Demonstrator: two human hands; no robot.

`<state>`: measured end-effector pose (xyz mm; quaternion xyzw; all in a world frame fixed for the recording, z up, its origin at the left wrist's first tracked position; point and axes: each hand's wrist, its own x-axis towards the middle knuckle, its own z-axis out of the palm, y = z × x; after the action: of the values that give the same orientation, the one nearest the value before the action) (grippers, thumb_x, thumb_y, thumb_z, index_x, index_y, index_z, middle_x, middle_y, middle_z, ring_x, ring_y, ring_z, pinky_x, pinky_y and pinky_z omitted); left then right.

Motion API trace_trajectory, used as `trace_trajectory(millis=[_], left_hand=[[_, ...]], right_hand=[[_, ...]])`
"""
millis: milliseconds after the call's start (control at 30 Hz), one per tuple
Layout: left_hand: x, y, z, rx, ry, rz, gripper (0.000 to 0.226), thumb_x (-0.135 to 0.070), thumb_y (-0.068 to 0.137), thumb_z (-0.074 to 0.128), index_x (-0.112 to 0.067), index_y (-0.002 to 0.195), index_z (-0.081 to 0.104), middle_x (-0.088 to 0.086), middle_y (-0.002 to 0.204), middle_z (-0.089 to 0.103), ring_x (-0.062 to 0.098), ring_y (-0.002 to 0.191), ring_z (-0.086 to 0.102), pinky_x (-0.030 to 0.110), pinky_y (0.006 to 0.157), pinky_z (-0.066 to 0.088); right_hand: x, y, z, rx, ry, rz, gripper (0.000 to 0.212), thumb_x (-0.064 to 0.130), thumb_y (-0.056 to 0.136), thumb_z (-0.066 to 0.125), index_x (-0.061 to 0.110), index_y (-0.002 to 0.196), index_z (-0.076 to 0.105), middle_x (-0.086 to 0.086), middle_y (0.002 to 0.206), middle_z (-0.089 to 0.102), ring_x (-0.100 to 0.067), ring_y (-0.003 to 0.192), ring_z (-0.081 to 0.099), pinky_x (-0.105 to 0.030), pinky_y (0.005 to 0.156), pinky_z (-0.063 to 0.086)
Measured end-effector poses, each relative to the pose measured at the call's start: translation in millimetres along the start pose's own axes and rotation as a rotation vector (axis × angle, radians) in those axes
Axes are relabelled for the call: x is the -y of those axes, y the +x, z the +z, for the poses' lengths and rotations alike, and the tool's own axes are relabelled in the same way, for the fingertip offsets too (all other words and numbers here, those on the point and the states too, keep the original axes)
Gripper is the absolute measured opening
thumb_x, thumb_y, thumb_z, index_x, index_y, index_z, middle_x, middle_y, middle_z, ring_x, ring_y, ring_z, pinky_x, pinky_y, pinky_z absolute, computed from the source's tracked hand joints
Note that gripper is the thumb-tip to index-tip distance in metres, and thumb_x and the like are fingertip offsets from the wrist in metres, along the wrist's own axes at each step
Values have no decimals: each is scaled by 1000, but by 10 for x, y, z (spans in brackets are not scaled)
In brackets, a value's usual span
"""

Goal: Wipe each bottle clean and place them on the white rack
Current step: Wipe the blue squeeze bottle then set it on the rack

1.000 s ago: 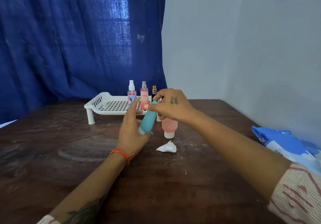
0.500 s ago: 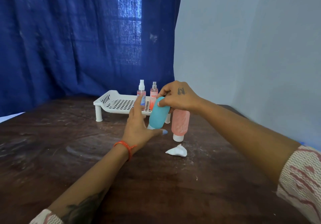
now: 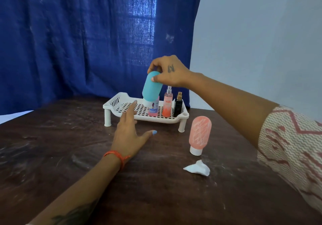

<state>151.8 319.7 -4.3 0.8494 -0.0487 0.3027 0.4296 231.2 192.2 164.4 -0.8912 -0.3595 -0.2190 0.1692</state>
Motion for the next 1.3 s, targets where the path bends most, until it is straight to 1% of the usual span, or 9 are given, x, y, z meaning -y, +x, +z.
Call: trace_trajectory(millis=[67,167,300,433,533,667,967,1167,1300], left_hand=[[18,-7,25,-2,9,3,101,-37,69,80,-32,147,15,1,142,38,13,112,49,35,94,49],[34,-8,51,-5,23,5,100,-39,69,79,-29,147,18,1,139,40,14,113,50,33,92,49],[33,7,56,1,43,-5,99,-41,70,77,-28,148,17,1,143,38,17,117,49,38,94,49],[23,2,60,5,31,-9,97,-42,71,77,-34,146,16,0,142,39,13,110,51,40,93,49],[29,4,70,1,21,-10,96,-42,71,77,-35,146,18,-1,138,42,12,107,52,41,91,50],[29,4,69,2,-1,-16,95,-41,71,77,-35,146,19,-2,137,43,12,107,52,38,91,50],[27,24,65,27,5,-25,94,-43,74,74,-37,146,14,-2,140,41,12,111,51,40,95,48],[29,31,61,25,11,-24,93,-43,74,74,-36,146,15,-1,139,41,11,109,52,40,95,48],[19,37,51,13,12,-15,92,-42,74,74,-36,145,17,-2,139,43,8,104,51,39,94,49]], right_hand=[[-11,142,74,47,-23,-12,20,13,80,63,15,100,67,-4,105,63,-17,92,57,-25,74,46],[-23,304,188,107,-45,-14,20,13,81,63,15,101,67,-4,107,61,-18,95,55,-26,75,44],[-39,443,339,163,-83,-6,21,11,83,62,16,103,66,-6,110,60,-21,97,56,-29,77,49],[-55,494,468,213,-102,-4,23,8,84,62,15,105,65,-7,113,59,-22,99,56,-26,74,44],[-79,505,544,241,-117,-6,24,7,85,61,13,107,64,-8,116,58,-23,101,56,-27,76,46],[-99,514,628,255,-102,-2,24,8,86,61,11,109,63,-8,118,59,-24,103,56,-25,76,44],[-145,553,765,238,-66,10,24,7,85,62,12,109,62,-8,120,58,-24,106,55,-24,78,42],[-167,575,766,279,-103,-4,33,15,88,61,16,121,58,-5,128,54,-23,114,51,-28,89,40],[-180,558,706,268,-99,2,37,21,90,60,18,126,55,-7,126,56,-22,112,52,-28,89,41]])
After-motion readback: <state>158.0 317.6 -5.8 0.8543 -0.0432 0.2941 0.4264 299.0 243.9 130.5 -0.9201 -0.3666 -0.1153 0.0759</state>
